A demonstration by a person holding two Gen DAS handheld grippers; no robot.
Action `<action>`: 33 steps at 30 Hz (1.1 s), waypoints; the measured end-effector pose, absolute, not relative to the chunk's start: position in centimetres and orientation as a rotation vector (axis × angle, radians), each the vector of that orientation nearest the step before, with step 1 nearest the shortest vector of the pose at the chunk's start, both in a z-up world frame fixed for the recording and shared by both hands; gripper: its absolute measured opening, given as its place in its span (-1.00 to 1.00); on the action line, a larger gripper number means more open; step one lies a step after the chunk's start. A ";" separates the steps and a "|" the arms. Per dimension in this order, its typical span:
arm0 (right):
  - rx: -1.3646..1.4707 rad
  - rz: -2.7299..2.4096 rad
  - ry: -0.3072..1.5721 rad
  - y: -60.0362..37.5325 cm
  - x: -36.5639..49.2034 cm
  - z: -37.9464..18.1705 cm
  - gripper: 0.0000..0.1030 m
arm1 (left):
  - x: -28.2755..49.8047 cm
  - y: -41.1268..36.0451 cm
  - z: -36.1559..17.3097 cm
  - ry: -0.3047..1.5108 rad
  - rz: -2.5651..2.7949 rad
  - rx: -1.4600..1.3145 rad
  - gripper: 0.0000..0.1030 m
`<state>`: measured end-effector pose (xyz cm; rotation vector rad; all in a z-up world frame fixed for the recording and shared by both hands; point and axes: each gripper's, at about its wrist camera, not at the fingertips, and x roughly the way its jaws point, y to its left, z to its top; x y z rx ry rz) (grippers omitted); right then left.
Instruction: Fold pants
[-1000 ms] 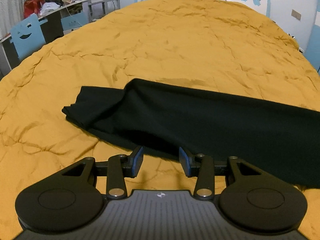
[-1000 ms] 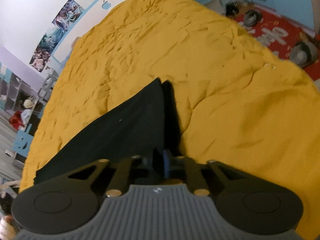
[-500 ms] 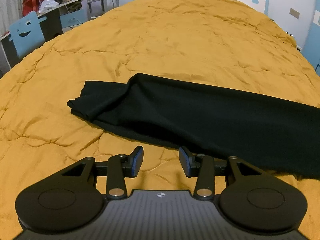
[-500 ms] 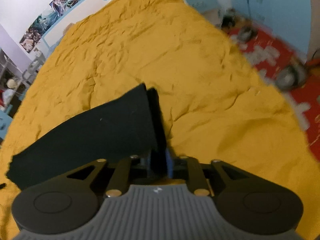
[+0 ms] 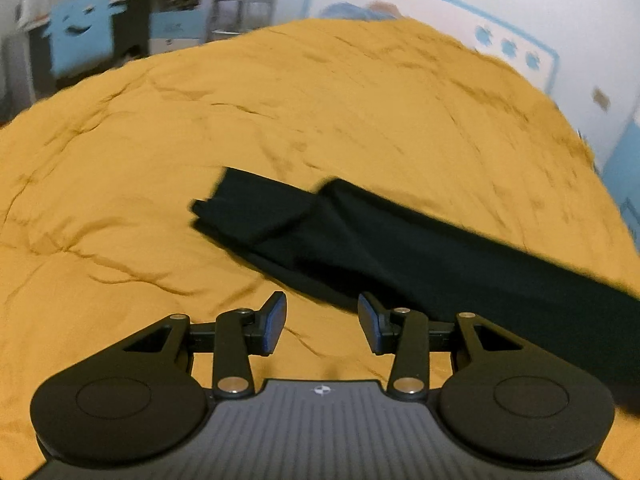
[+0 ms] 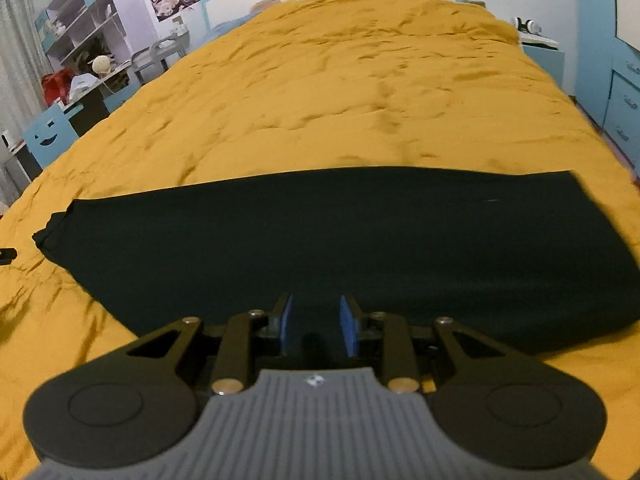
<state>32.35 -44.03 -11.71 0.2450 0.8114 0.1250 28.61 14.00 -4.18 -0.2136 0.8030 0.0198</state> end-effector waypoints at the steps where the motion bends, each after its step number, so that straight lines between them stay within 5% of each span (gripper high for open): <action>1: 0.241 0.112 0.806 -43.3 32.5 -11.9 -0.57 | 29.1 15.3 -4.3 0.795 0.032 -0.250 -0.03; 6: 0.269 0.025 0.824 -41.5 33.2 -13.9 -0.57 | 32.3 18.3 -5.2 0.773 0.063 -0.225 0.01; 13: 0.301 -0.031 0.836 -41.1 33.2 -15.1 -0.59 | 36.4 13.7 -9.2 0.789 0.009 0.224 0.02; 18: 0.278 -0.039 0.845 -40.9 33.5 -15.1 -0.59 | 38.6 13.9 -10.4 0.797 0.014 0.309 -0.74; 20: 0.271 -0.041 0.847 -40.9 33.6 -15.0 -0.59 | 39.3 14.7 -9.5 0.779 0.001 0.305 -0.85; 24: 0.252 -0.045 0.849 -40.7 33.5 -15.1 -0.59 | 42.0 17.0 -7.0 0.735 0.055 0.275 -0.83; 29: 0.247 -0.062 0.841 -40.4 33.1 -15.0 -0.59 | 45.2 20.3 -5.7 0.717 0.192 0.135 -0.37; 33: 0.219 -0.070 0.834 -39.8 32.4 -14.3 -0.58 | 43.3 22.7 -5.0 0.735 0.165 -0.077 -0.35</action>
